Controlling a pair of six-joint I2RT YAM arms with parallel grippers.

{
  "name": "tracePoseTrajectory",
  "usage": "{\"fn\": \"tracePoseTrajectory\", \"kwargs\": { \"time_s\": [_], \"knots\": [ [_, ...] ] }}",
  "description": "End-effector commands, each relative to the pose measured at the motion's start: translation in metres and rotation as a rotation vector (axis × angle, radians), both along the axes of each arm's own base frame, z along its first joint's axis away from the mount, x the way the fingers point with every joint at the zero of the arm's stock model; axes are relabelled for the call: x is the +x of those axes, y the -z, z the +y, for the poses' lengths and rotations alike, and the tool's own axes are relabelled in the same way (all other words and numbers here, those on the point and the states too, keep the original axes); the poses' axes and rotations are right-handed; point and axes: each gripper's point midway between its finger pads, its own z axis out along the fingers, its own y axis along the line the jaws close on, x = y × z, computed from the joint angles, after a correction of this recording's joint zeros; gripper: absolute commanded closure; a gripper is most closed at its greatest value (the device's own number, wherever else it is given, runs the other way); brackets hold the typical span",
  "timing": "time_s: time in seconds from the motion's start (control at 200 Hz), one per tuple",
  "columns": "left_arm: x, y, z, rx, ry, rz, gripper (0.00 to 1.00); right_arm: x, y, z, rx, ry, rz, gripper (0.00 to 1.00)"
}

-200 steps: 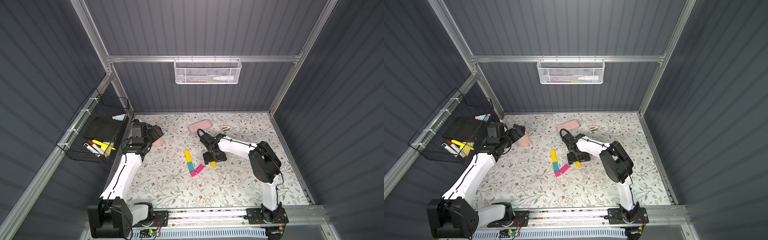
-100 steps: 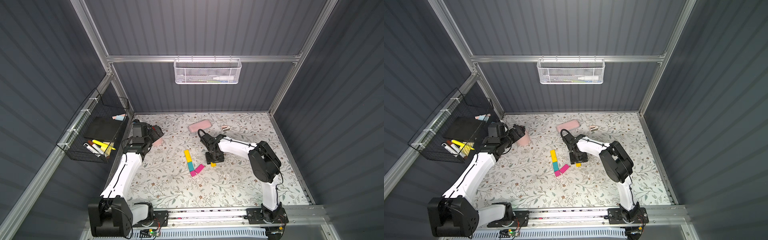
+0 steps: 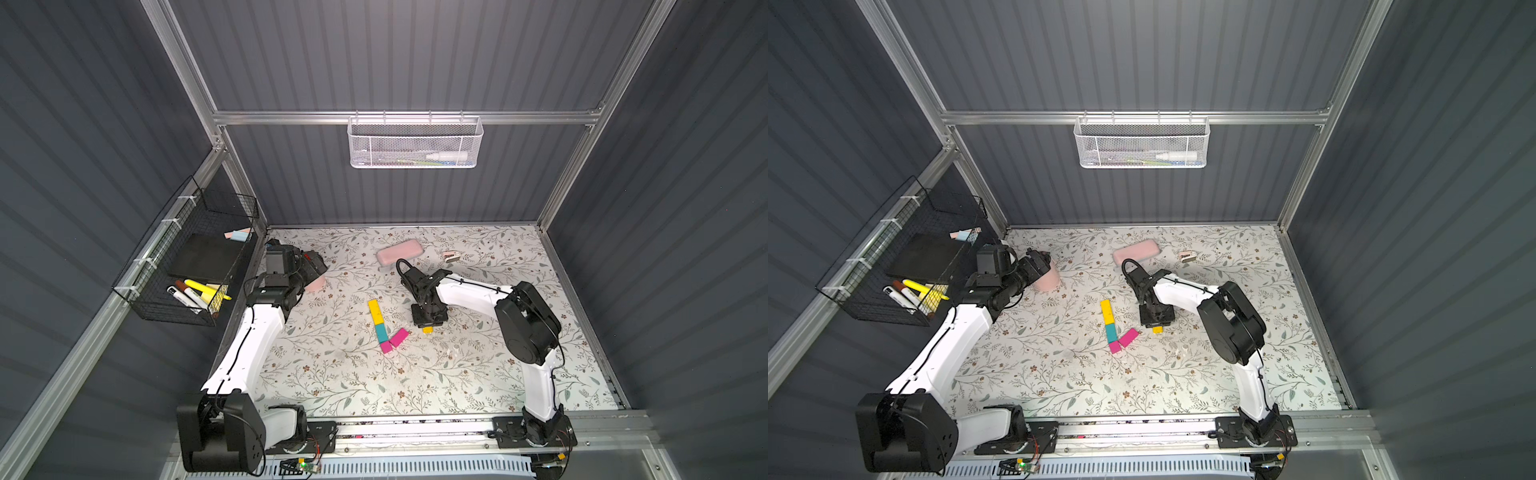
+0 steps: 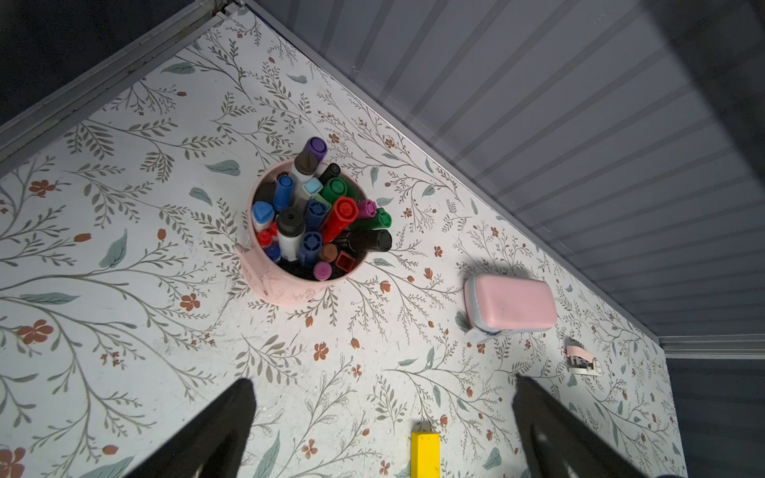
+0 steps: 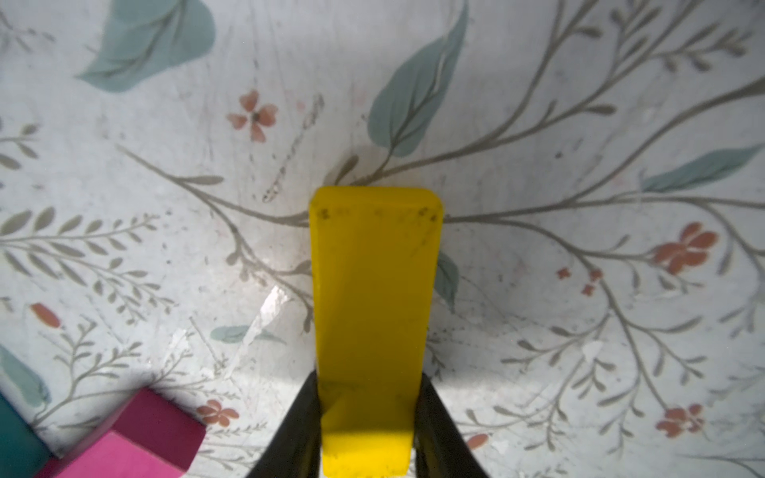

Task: Assemble the letter v with building blocks
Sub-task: Pick up the building block from the center of the board, then assemble the building block at the center of the board.

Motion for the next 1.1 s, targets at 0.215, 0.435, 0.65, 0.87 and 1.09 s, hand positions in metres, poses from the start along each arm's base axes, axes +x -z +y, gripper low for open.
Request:
{"fn": "tracePoseTrajectory", "kwargs": {
  "time_s": [0.215,0.435,0.65,0.87,1.09],
  "knots": [
    [0.000,0.004,-0.001,-0.010,0.015,0.009,0.00,0.010,-0.030,-0.001,0.019,0.160,-0.051,0.74],
    [0.000,0.003,-0.004,-0.020,0.027,0.000,0.01,0.015,-0.038,0.006,0.042,0.275,-0.055,0.78],
    [-0.001,-0.002,-0.006,-0.028,0.038,-0.016,0.01,0.017,-0.029,0.013,0.048,0.398,-0.038,0.81],
    [-0.001,-0.004,-0.010,-0.041,0.053,-0.026,0.00,0.015,-0.023,0.029,0.044,0.429,-0.023,0.84],
    [-0.003,-0.007,-0.010,-0.043,0.055,-0.037,0.01,0.014,-0.014,0.038,0.051,0.454,-0.007,0.85]
  ]
}}
